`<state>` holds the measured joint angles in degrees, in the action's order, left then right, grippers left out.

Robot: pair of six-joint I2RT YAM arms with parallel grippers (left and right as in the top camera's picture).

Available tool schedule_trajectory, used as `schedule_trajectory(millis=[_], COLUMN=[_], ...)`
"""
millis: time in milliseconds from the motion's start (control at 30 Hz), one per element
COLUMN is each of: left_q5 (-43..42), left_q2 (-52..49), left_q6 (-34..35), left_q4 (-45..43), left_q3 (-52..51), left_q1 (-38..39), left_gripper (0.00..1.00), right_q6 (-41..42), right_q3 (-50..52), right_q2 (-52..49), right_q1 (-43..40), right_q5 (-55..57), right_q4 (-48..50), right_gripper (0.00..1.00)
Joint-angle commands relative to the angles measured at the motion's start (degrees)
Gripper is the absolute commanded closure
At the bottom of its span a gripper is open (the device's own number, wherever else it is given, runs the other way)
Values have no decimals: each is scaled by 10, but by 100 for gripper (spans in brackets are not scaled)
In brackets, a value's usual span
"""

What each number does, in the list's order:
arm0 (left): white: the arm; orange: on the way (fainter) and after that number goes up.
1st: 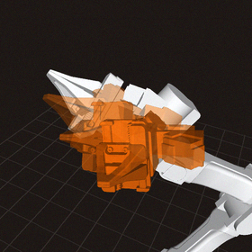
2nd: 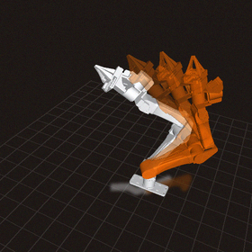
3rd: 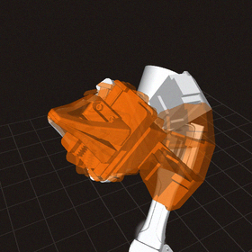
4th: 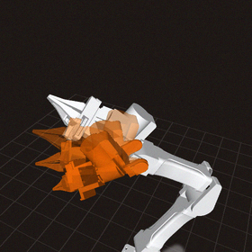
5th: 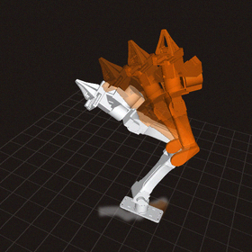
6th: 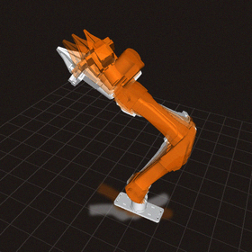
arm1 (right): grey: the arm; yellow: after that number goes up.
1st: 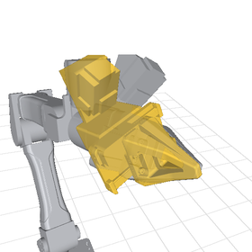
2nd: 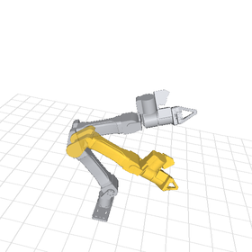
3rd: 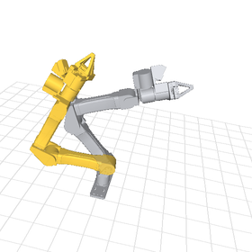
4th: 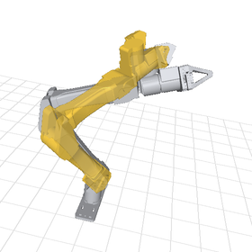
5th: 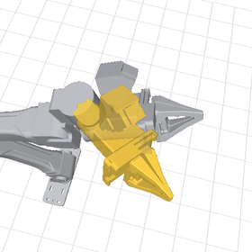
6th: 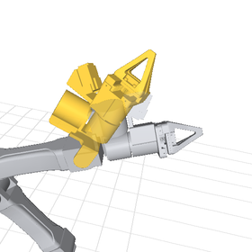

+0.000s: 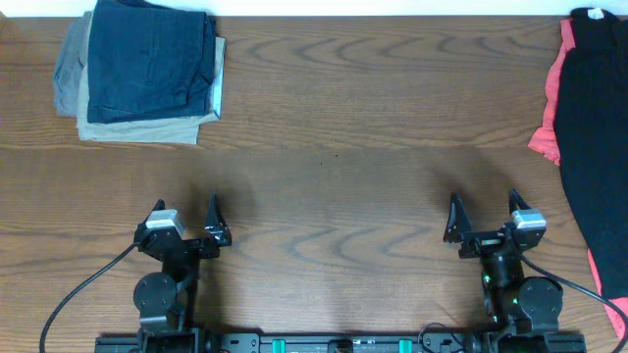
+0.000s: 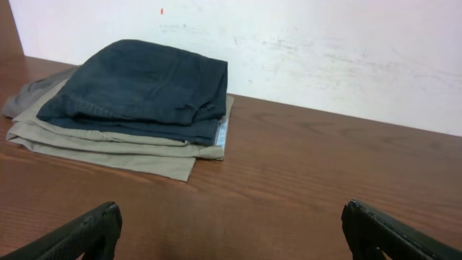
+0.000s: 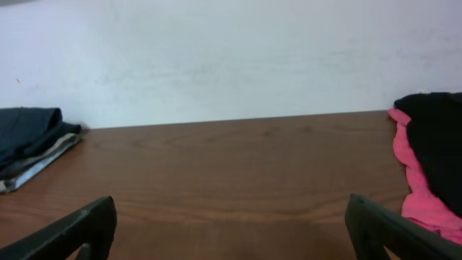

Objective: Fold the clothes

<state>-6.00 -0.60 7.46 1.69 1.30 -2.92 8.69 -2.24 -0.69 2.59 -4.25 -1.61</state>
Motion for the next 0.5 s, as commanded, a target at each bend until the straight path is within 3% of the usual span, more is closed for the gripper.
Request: schedule_trajectory(millis=[0,467], left_q5=[-5,-5], left_q2=[4,4], left_q6=[-3,-3], left_q4=[18,18], left_q3=[-11,-11], left_q1=[-2,-2], left_gripper=[2,2], right_q6=[-7,-66], right_q3=[20,19], right_q2=[4,4], right_q1=[-10,-39], right_q5=[-5,-3], right_q4=[5,-24], right_gripper=[1,1])
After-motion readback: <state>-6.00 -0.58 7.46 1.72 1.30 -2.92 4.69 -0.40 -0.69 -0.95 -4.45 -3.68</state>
